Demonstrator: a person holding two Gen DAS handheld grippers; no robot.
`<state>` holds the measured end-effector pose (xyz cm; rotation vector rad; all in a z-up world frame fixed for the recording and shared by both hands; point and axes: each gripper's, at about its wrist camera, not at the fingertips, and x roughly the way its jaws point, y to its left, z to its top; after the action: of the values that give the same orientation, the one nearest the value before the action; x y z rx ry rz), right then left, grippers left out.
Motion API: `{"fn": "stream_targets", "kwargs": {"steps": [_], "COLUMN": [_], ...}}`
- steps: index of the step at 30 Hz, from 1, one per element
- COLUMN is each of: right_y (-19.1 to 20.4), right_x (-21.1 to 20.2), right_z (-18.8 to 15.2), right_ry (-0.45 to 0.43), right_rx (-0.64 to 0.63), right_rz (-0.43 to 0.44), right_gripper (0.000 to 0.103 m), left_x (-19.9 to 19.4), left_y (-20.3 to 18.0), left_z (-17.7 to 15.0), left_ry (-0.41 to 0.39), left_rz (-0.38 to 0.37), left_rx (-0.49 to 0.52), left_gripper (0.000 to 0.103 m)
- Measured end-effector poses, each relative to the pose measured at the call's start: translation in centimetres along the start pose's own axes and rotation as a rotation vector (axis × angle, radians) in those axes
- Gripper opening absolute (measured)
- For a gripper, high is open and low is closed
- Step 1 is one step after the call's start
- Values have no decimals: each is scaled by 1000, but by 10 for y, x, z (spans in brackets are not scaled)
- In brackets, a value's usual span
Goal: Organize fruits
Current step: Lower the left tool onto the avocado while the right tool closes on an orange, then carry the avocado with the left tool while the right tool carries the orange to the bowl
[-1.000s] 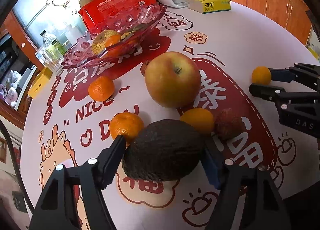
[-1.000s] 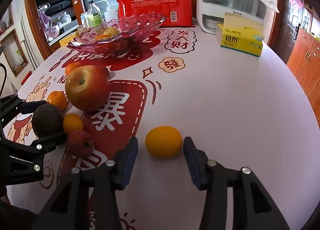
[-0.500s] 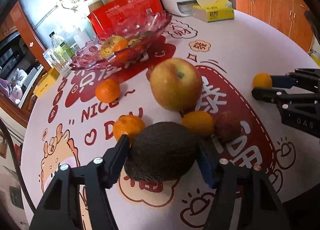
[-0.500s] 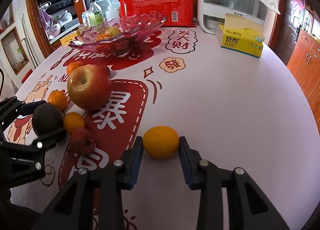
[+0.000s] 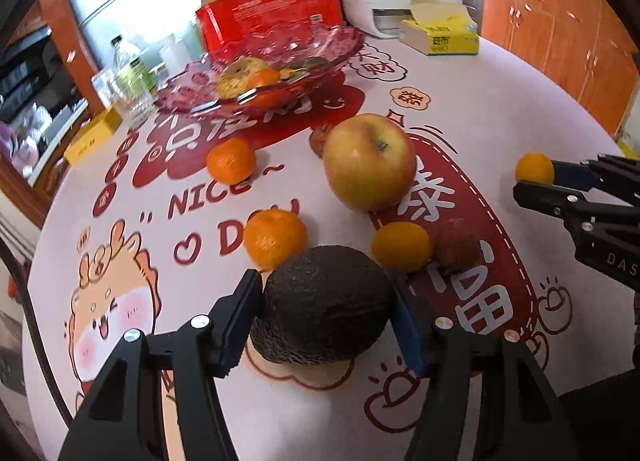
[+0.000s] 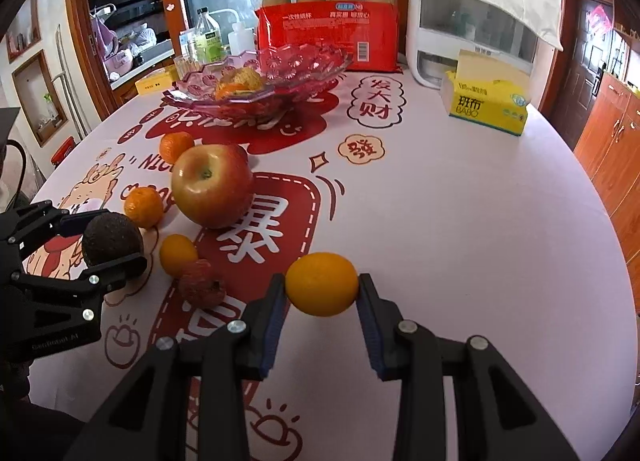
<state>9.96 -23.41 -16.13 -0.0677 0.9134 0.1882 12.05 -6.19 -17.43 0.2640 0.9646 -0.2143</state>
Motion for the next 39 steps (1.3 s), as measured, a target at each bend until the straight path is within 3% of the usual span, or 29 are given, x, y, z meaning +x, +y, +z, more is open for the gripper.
{"fn": "stream_targets", "kwargs": {"steps": [18,26,39], "right_y": [57,91,137], "right_x": [-29,-34,-27], "right_z": [6,34,99], "right_ry": [-40,-75,-179], "right_rx": [-118,-130,-97], "right_rz": [92,140,127], "right_gripper": [36,36,36], "left_x": [-43,-65,-75], "left_y": [48,86,148], "left_z": [-3,25,102], "left_ry": [-60,-133,-284], "left_rz": [39,35,58], "left_rx": [-128,-157,-79], "left_gripper": [60,60,60]}}
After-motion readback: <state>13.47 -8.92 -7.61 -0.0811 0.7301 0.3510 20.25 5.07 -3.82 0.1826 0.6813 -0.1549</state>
